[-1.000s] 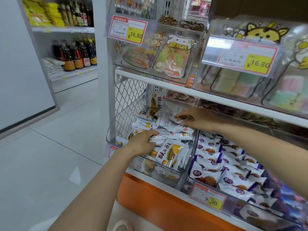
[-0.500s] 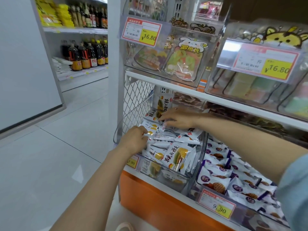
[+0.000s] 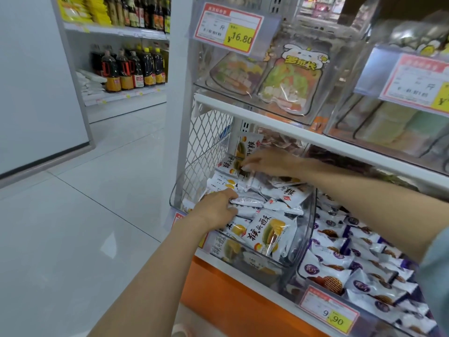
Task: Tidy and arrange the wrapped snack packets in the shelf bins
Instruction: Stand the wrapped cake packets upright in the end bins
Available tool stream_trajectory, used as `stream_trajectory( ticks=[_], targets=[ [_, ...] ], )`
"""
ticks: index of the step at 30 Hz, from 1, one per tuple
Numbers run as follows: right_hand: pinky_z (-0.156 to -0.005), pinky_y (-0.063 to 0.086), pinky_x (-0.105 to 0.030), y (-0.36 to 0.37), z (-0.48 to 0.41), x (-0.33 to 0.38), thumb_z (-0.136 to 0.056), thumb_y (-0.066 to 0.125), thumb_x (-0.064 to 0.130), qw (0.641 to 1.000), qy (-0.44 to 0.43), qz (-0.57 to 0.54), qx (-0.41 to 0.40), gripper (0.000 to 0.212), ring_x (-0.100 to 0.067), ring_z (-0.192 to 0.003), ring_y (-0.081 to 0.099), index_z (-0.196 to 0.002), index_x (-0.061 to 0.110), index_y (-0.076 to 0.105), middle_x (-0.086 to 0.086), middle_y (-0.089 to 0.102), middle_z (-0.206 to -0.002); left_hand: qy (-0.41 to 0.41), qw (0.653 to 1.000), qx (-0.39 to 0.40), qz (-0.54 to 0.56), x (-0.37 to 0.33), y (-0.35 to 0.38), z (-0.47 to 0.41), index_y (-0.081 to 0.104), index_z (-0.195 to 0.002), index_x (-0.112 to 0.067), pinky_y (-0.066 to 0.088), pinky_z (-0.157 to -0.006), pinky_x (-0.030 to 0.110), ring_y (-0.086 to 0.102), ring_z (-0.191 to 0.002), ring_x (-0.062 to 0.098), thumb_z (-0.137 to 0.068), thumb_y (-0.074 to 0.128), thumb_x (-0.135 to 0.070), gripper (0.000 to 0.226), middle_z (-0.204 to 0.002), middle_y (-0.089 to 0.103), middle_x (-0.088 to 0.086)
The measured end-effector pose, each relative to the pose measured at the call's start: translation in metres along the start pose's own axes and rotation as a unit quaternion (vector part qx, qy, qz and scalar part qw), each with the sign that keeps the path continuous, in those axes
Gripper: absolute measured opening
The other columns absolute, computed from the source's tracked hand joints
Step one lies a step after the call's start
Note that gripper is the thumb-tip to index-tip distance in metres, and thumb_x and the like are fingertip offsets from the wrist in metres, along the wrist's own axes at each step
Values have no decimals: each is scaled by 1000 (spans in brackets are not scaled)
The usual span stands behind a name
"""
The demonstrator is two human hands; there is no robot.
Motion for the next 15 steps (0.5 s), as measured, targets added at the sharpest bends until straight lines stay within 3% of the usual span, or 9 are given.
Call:
stream_trajectory(
  ticks=[2,5,7,9,12,15],
  targets=[
    [-68,48,-19,-9,-15,-6,-96,51,31,998,15,-2,-56,22,-4,-72,60,-115,29,61,9,63,-101,2,1000,-1,-4,-1,-2,0,35,-140,-18,37,-94,26,45,-123,25,-99,44,-26,44,-139,45,9],
    [-66,45,-23,0,-24,-13,-96,50,38,997,30,72,-2,28,-16,-76,62,-102,15,65,-1,66,-98,2,1000,0,-8,-2,-2,-1,36,-140,-16,37,-96,28,44,-125,25,-99,45,-25,43,-140,44,9],
    [-73,48,-33,6,-21,-21,-95,44,48,996,45,77,25,44,-18,-71,59,-77,14,64,-3,62,-79,1,1000,-2,-9,-2,-2,-2,37,-139,-15,37,-97,29,45,-124,25,-99,45,-25,42,-140,45,10],
    [-88,43,-31,5,-15,-30,-93,38,57,996,75,42,32,45,-7,-77,54,-70,27,61,6,59,-74,1,1000,-5,-9,0,-3,-3,38,-138,-16,38,-97,30,45,-124,25,-99,44,-24,41,-138,45,10],
    [-104,34,-30,4,-1,-36,-78,38,79,993,95,-32,59,55,-9,-109,52,-105,38,64,10,62,-98,2,1000,-8,-7,1,-3,-4,38,-138,-16,38,-92,28,46,-121,25,-99,43,-24,40,-136,46,11],
    [-92,36,-22,7,5,-30,-84,53,60,994,75,-6,84,47,-11,-108,53,-119,31,62,9,60,-118,3,1000,-10,-2,1,-3,-3,38,-138,-16,39,-93,30,46,-121,25,-99,44,-24,40,-137,45,10]
  ],
)
Point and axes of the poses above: each hand's wrist, its own z-axis away from the middle knuckle, its own y-axis out of the palm, x = y × z, the point moved 4 cm from there along -z, towards the middle knuckle
